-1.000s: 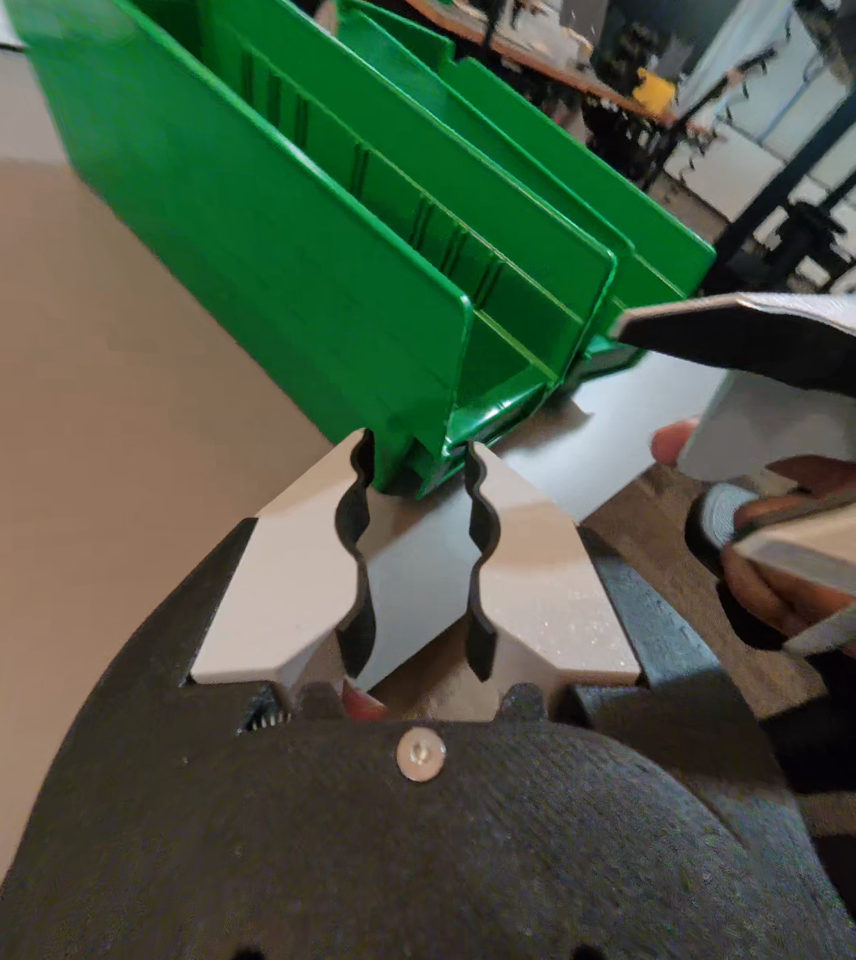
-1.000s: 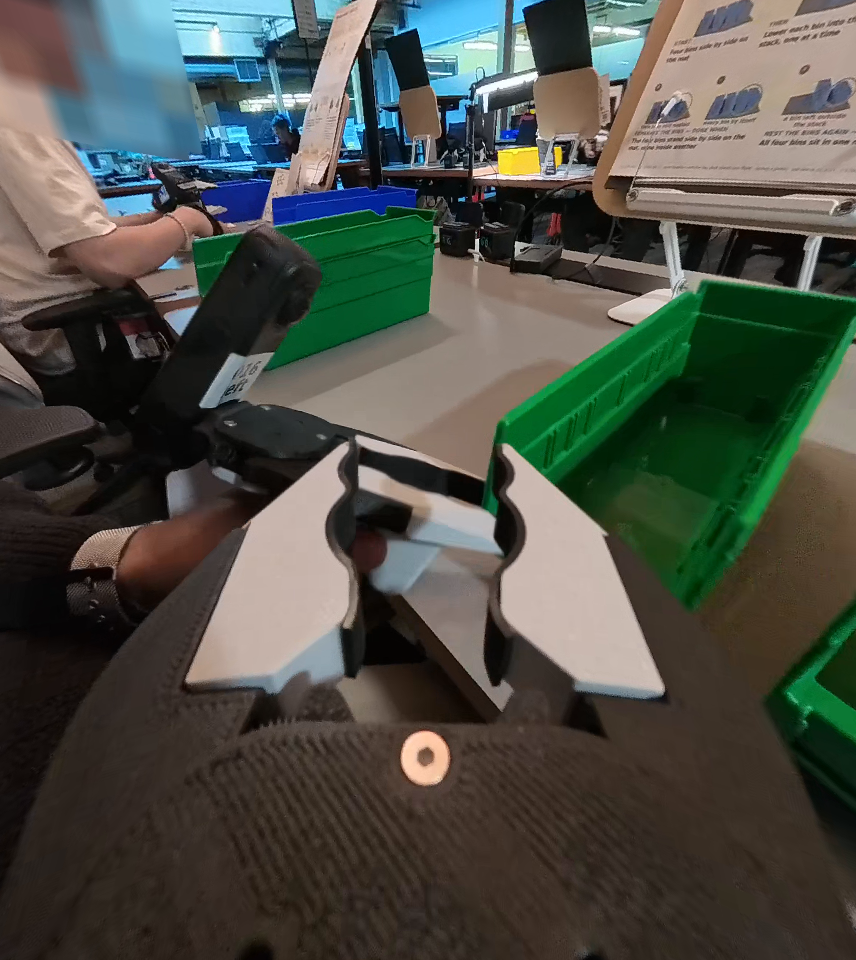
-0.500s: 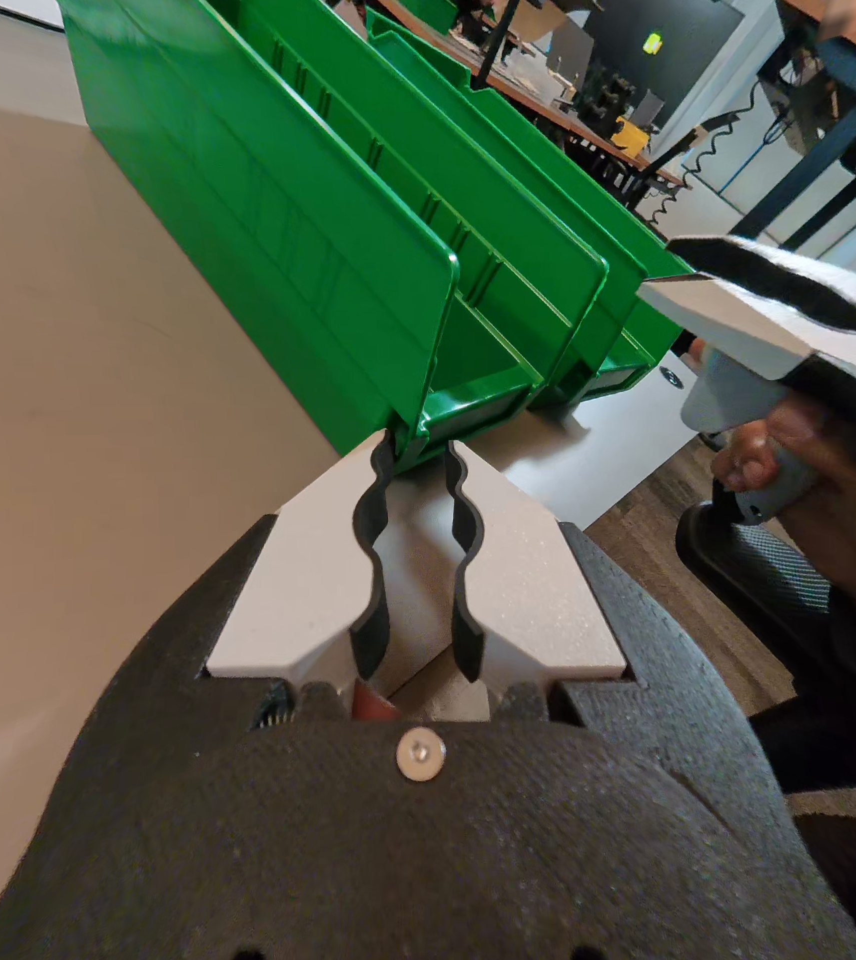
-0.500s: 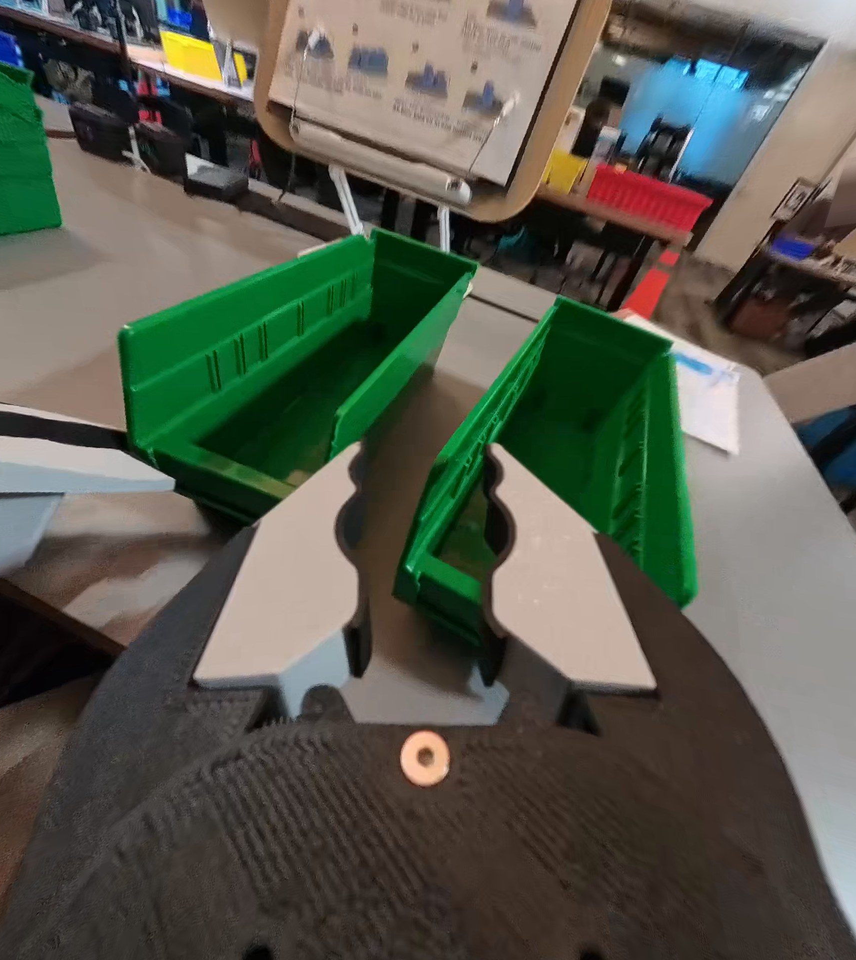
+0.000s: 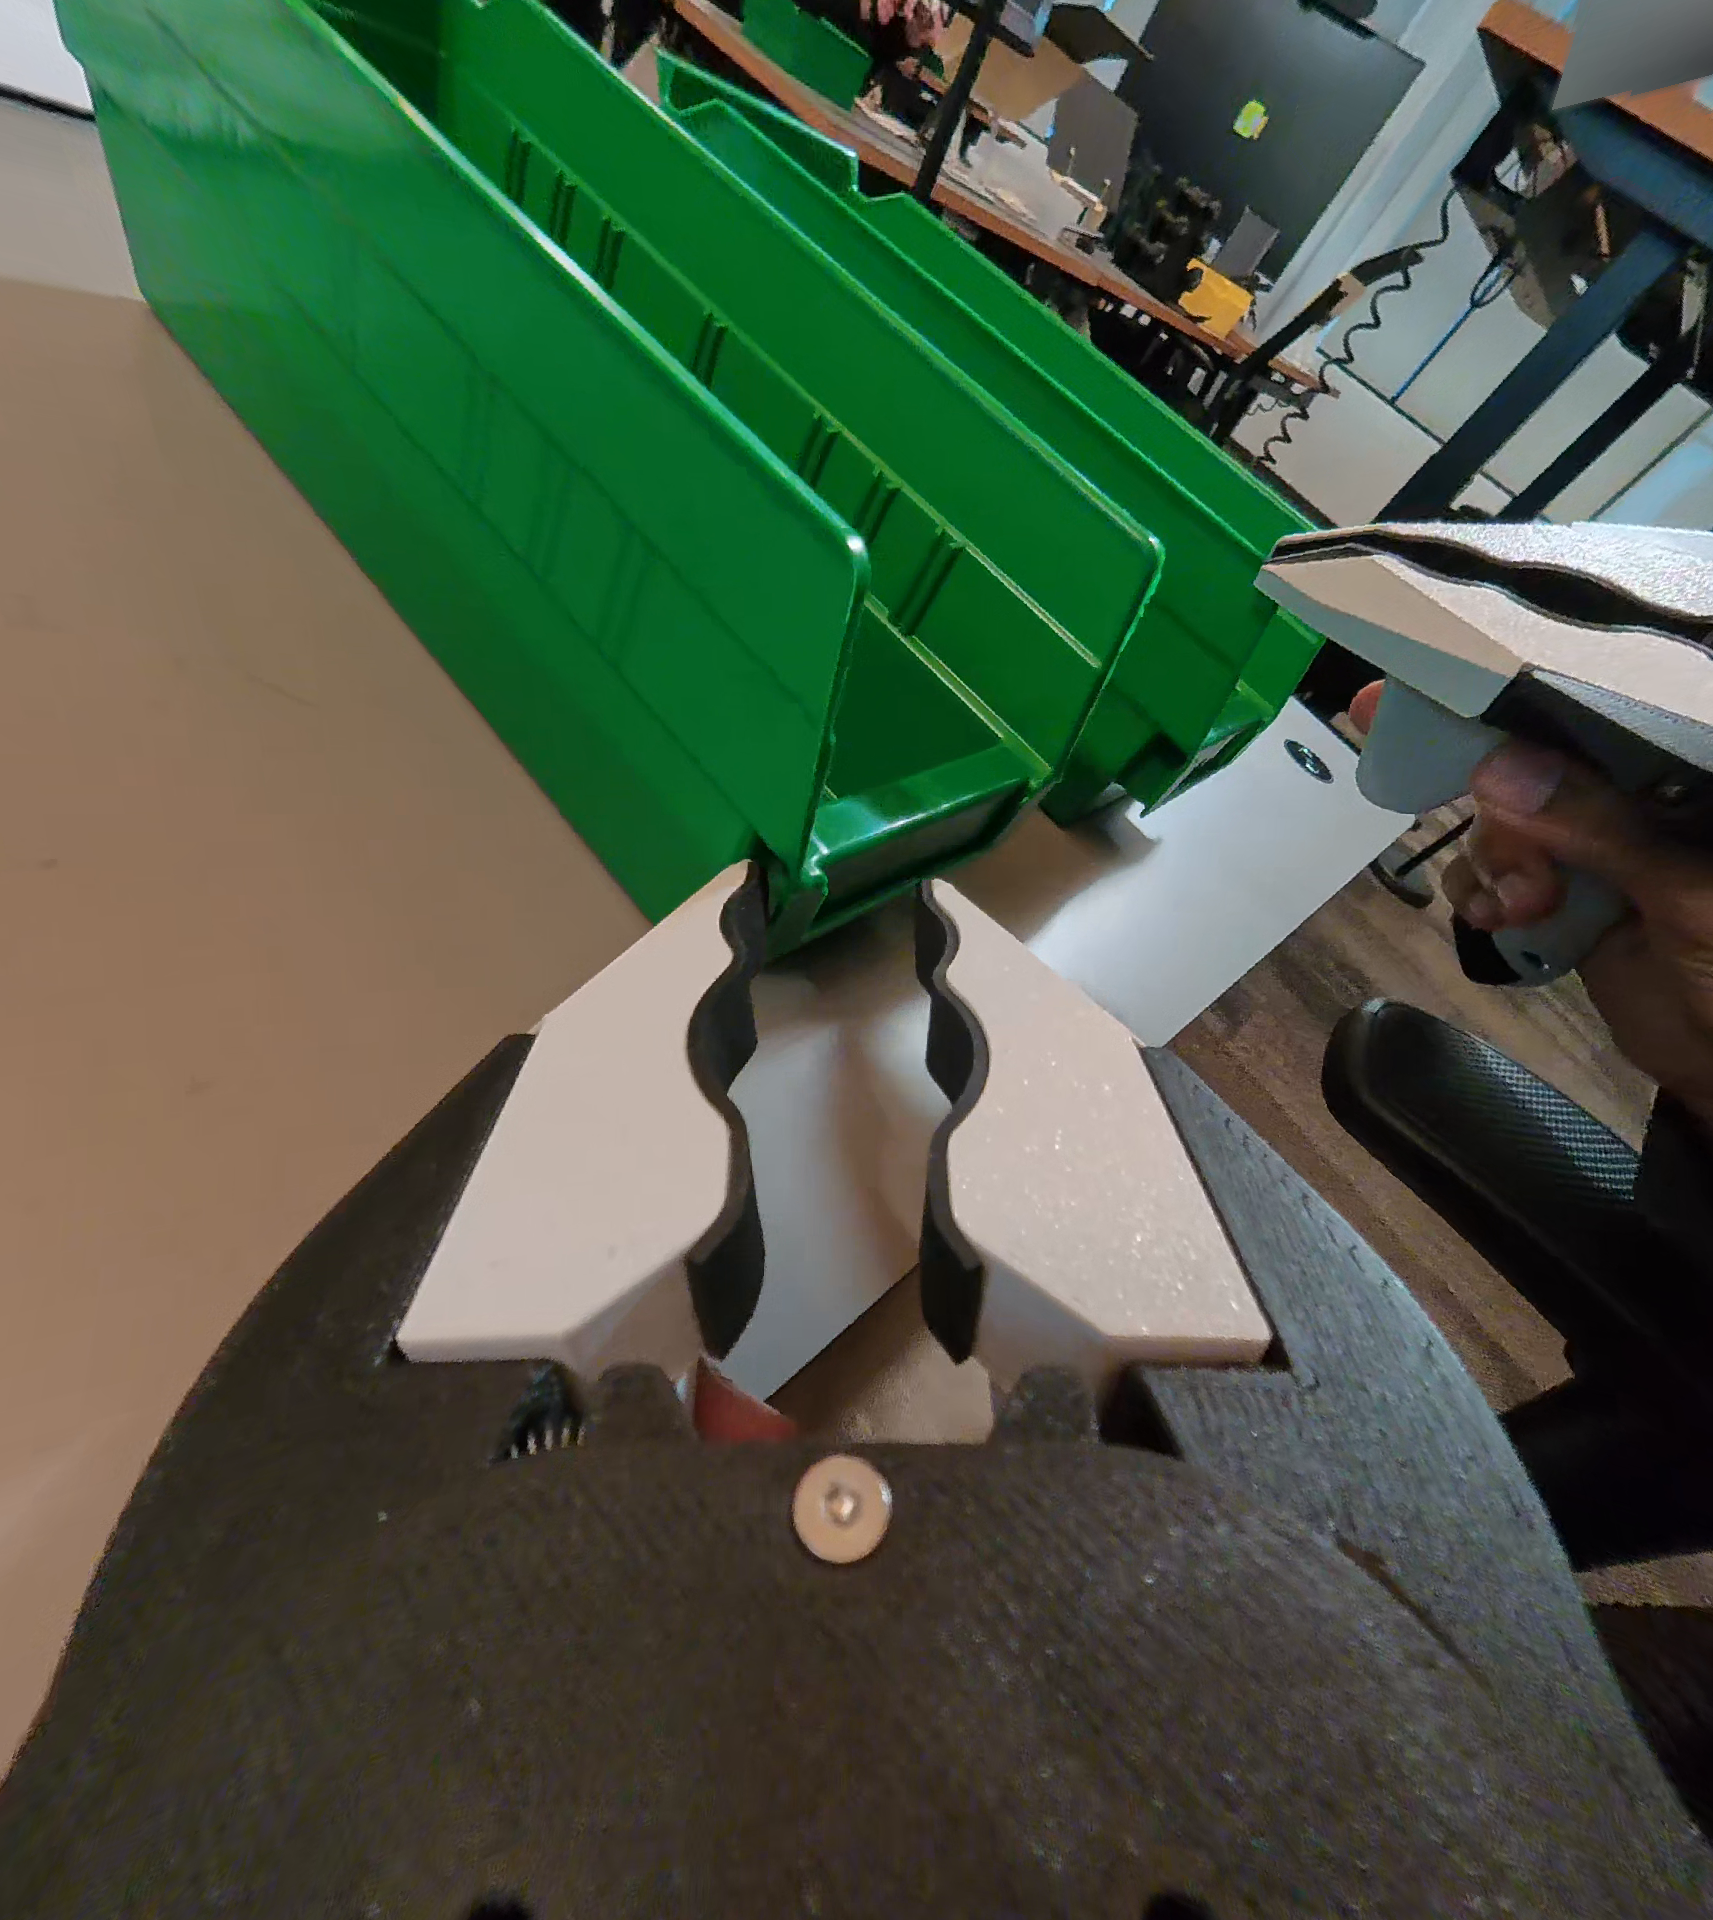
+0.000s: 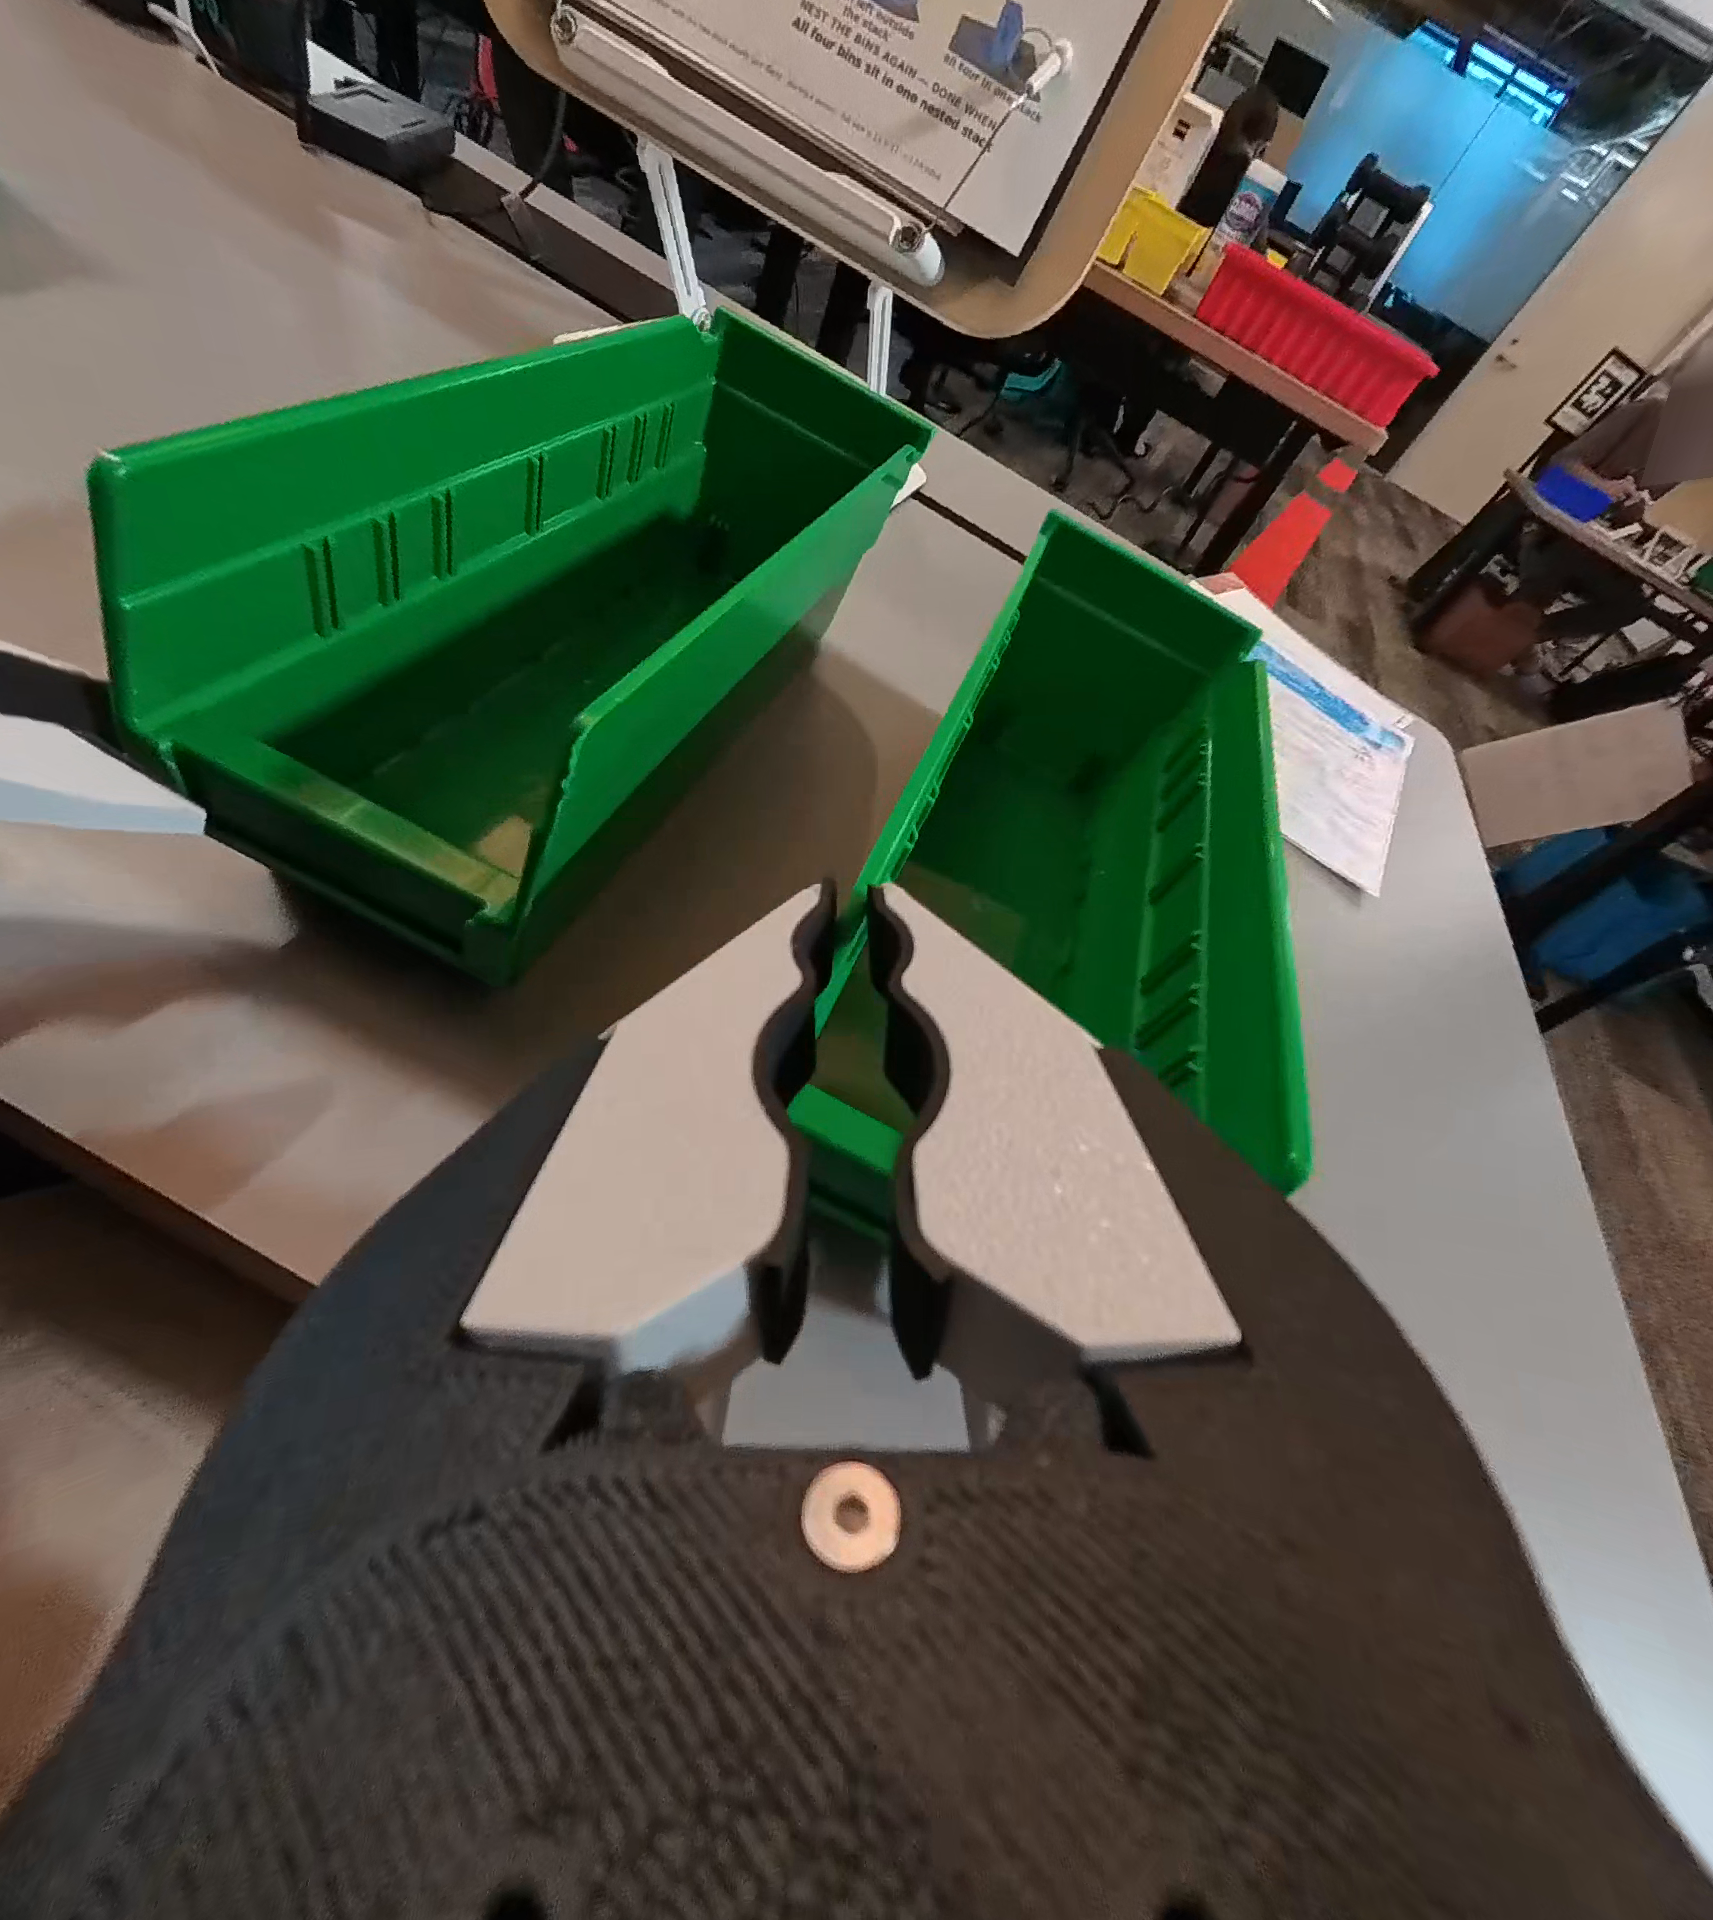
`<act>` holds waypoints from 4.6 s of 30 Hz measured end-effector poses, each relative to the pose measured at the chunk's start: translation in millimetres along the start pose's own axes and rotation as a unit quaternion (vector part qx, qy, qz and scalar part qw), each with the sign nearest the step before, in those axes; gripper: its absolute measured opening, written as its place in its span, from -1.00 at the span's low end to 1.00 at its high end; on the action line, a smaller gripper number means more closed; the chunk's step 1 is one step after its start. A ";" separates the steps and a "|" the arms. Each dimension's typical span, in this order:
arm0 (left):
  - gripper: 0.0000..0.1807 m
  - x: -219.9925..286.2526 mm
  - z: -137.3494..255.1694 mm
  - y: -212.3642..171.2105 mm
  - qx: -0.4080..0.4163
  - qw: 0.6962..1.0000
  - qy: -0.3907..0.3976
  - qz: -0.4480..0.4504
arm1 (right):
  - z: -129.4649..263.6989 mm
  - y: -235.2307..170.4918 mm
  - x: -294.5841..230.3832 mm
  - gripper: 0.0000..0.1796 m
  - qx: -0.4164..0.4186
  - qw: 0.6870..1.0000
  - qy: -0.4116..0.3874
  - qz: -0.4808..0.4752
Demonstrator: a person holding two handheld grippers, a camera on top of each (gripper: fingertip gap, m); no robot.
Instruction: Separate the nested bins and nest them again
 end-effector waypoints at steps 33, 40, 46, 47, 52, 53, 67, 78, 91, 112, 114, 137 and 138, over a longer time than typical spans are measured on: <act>-0.87 3.3 17.2 6.6 0.024 0.994 0.067 -0.077 | 18.2 36.5 -4.9 -0.71 0.083 0.994 0.018 -0.065; -0.89 3.8 26.8 2.1 0.025 0.995 0.070 -0.074 | 24.5 43.5 -2.3 -0.72 0.096 0.993 0.015 -0.065; -0.88 3.1 24.4 1.9 0.022 0.997 0.060 -0.053 | 27.5 48.1 -3.6 -0.73 0.104 0.992 0.016 -0.063; -0.87 2.9 23.0 2.5 0.021 0.997 0.058 -0.049 | 28.0 49.1 -4.1 -0.73 0.106 0.992 0.016 -0.061; -0.86 0.8 18.3 4.7 0.020 0.998 0.050 -0.031 | 29.4 51.4 -4.8 -0.73 0.109 0.992 0.015 -0.057; -0.84 -0.2 17.9 3.9 0.019 0.998 0.049 -0.027 | 29.5 51.4 -4.6 -0.73 0.110 0.992 0.015 -0.057; -0.74 -7.5 14.3 5.3 0.015 0.999 0.033 0.017 | 29.3 53.1 -9.8 -0.75 0.123 0.988 0.043 -0.088; -0.46 4.9 13.6 -15.3 -0.051 0.998 -0.005 0.023 | 29.7 58.0 -18.5 -0.77 0.142 0.980 0.073 -0.119; 0.15 -92.7 183.5 172.5 0.003 0.950 0.285 -0.125 | 58.2 111.4 -98.9 -0.74 0.241 0.916 0.255 -0.195; 0.31 -271.4 268.9 236.4 -0.198 0.851 0.487 0.013 | 55.7 108.9 -102.7 -0.75 0.229 0.895 0.294 -0.246; 0.40 -276.1 268.3 226.5 -0.231 0.845 0.481 0.030 | 56.8 110.1 -101.9 -0.75 0.232 0.894 0.294 -0.247; -0.04 -268.4 275.5 261.6 -0.165 0.881 0.443 0.004 | 48.3 102.8 -108.4 -0.75 0.214 0.891 0.306 -0.259; -0.04 -267.7 276.1 262.6 -0.160 0.883 0.441 0.000 | 48.2 102.6 -108.8 -0.75 0.213 0.891 0.306 -0.258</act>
Point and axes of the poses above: each gripper's, where its closed fingertips meet, z back along the fingers, y out of its top, x = y × z across the jaws, the point moved 1 cm from there along z, back along the fingers, and after that the axes turned 13 degrees about z, right-handed, at the moved point
